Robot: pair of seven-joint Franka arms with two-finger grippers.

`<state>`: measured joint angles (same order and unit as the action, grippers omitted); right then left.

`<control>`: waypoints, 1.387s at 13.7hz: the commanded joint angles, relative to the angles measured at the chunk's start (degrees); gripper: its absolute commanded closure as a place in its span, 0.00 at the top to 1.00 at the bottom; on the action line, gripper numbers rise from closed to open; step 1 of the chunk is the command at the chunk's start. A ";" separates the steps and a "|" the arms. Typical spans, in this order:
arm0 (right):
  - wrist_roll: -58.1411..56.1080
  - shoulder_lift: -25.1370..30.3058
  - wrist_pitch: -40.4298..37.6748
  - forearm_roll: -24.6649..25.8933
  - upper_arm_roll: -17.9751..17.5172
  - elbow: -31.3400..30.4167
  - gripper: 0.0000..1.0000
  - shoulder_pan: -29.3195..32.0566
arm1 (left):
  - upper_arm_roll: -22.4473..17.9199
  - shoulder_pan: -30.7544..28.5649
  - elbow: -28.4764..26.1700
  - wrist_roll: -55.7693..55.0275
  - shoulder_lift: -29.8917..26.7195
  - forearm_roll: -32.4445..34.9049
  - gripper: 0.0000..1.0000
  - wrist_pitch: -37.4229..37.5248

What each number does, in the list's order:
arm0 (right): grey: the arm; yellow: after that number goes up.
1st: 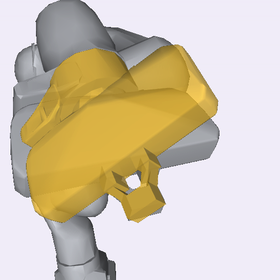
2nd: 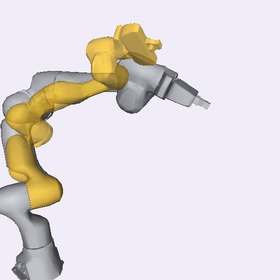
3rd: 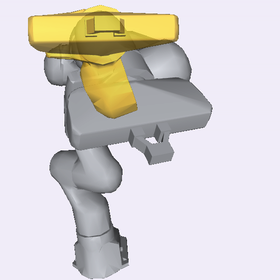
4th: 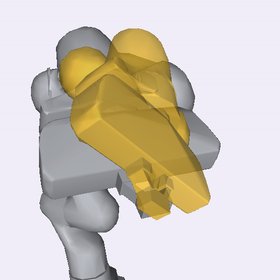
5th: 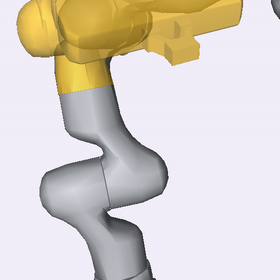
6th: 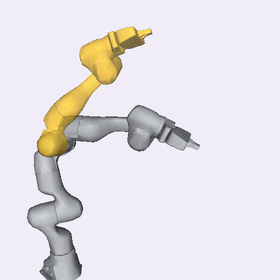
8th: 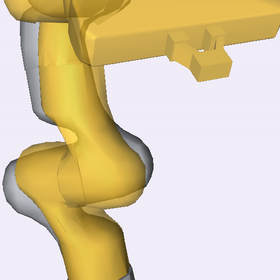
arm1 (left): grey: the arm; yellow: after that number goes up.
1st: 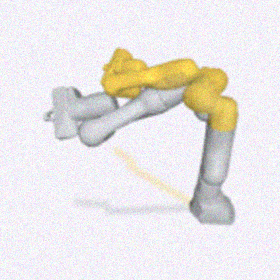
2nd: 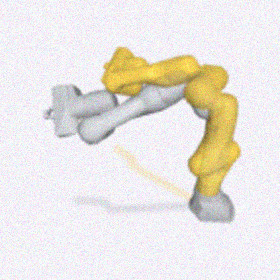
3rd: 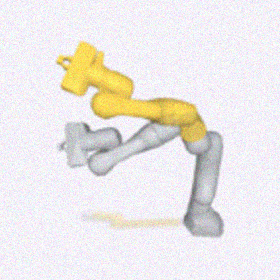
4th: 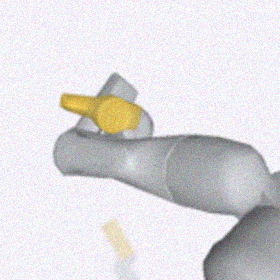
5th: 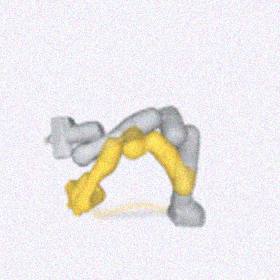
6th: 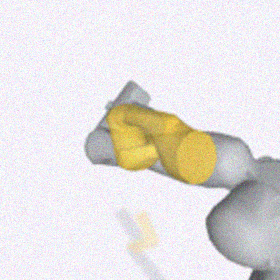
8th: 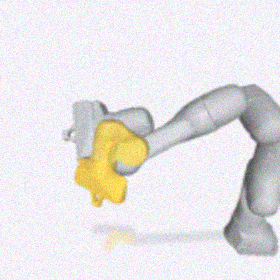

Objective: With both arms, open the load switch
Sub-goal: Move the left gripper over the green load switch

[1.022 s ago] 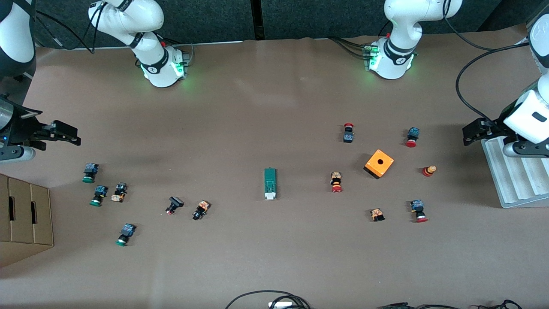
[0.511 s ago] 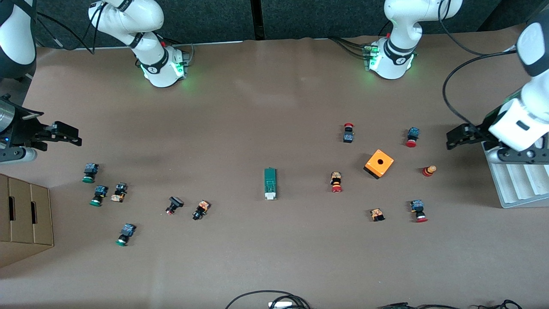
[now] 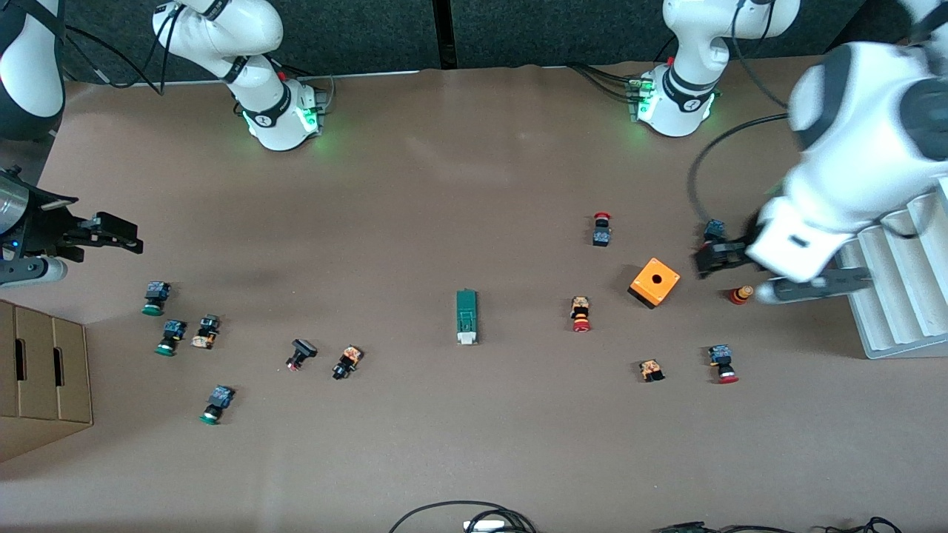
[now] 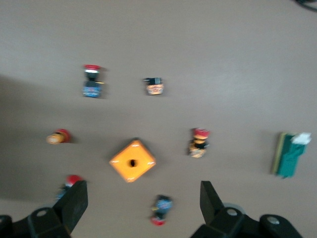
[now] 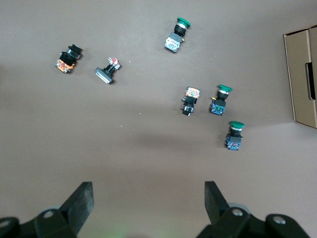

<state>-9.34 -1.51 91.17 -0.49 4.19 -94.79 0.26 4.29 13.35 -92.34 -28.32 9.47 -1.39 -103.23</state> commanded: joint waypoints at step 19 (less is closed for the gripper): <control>-3.91 -4.81 0.85 -6.37 0.03 1.10 1.00 0.44 | -0.77 35.33 2.69 -59.80 24.35 42.07 1.00 -28.68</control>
<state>-10.31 -4.85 91.80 -5.61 4.14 -94.76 0.29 4.47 46.19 -91.09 -83.25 31.09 36.94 -129.55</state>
